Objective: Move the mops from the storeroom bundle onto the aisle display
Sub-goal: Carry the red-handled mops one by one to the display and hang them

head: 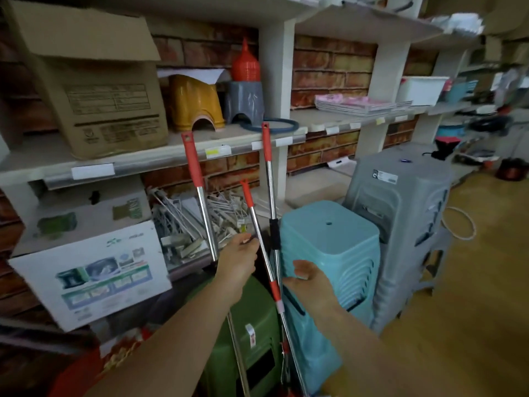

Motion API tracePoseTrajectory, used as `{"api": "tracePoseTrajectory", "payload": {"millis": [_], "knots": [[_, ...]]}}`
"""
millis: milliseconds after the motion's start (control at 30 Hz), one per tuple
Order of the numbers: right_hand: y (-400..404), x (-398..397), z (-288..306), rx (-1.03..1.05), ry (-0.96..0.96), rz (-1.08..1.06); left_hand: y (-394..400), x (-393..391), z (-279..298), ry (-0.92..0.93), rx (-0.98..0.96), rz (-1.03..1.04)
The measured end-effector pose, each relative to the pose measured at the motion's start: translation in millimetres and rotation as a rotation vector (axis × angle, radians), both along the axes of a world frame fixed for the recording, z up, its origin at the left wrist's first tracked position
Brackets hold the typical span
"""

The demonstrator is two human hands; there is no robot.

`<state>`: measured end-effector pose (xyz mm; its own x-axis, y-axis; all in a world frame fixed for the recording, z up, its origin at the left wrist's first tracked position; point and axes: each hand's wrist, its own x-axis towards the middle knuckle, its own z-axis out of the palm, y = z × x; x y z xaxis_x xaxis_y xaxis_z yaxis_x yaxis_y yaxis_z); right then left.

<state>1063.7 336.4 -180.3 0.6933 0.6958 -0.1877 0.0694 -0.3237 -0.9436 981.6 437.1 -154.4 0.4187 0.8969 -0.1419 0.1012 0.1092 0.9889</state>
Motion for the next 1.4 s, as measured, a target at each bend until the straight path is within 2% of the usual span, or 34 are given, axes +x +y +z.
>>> {"api": "tracePoseTrajectory", "payload": {"millis": [300, 433, 567, 767, 900, 1133, 1233, 1400], "knots": [[138.9, 73.8, 3.3, -0.005, -0.129, 0.023, 137.5, 90.4, -23.4, 0.016, -0.013, 0.041], [196.4, 100.8, -8.1, -0.024, -0.158, 0.005, 211.0, 137.5, -45.5, 0.093, 0.048, 0.048], [249.8, 125.4, -25.0, -0.057, -0.189, 0.006, 280.2, 184.2, -77.9, 0.276, 0.148, 0.023], [304.6, 154.8, -52.2, -0.040, -0.193, -0.001, 354.3, 231.0, -133.9, 0.321, 0.122, 0.034], [332.7, 167.3, -62.0, -0.027, -0.199, -0.003, 381.3, 243.0, -150.3, 0.325, 0.086, 0.067], [364.2, 171.7, -62.7, 0.041, -0.194, 0.011, 404.7, 263.1, -139.0, 0.046, -0.009, 0.029], [356.7, 166.9, -56.8, 0.058, -0.205, -0.012, 399.0, 260.4, -133.1, 0.057, 0.001, 0.025], [314.6, 162.5, -34.3, 0.054, -0.278, -0.072, 356.5, 245.0, -107.2, 0.090, 0.127, -0.033]]}}
